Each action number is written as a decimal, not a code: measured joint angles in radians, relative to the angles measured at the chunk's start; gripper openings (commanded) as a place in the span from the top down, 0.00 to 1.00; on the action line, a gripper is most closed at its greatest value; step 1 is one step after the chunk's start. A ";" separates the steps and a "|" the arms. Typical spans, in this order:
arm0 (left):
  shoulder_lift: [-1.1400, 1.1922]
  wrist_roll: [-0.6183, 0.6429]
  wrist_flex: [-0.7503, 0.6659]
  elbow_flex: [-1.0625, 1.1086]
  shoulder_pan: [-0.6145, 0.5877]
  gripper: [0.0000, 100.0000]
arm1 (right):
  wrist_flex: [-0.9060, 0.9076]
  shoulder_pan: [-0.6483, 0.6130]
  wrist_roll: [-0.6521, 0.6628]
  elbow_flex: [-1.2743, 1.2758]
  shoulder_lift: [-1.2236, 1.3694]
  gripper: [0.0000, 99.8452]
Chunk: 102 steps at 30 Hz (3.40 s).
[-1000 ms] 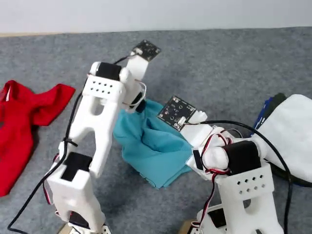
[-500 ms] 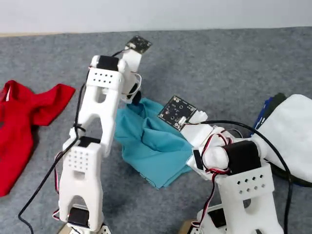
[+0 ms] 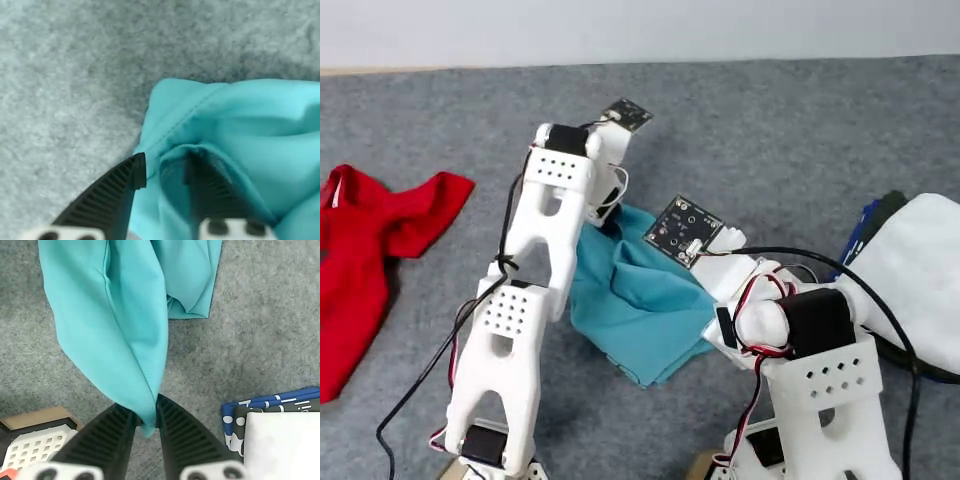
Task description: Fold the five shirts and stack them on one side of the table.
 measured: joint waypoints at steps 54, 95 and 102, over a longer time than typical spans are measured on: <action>-1.407 0.098 0.008 0.825 -0.143 0.99 | -0.572 0.288 0.000 -0.110 -0.055 0.99; -0.853 -0.046 -0.408 1.384 0.138 0.81 | -0.572 0.278 0.000 -0.048 -0.055 0.99; -0.787 -0.081 -0.408 1.376 0.138 0.94 | -0.572 0.278 0.000 -0.048 -0.055 0.99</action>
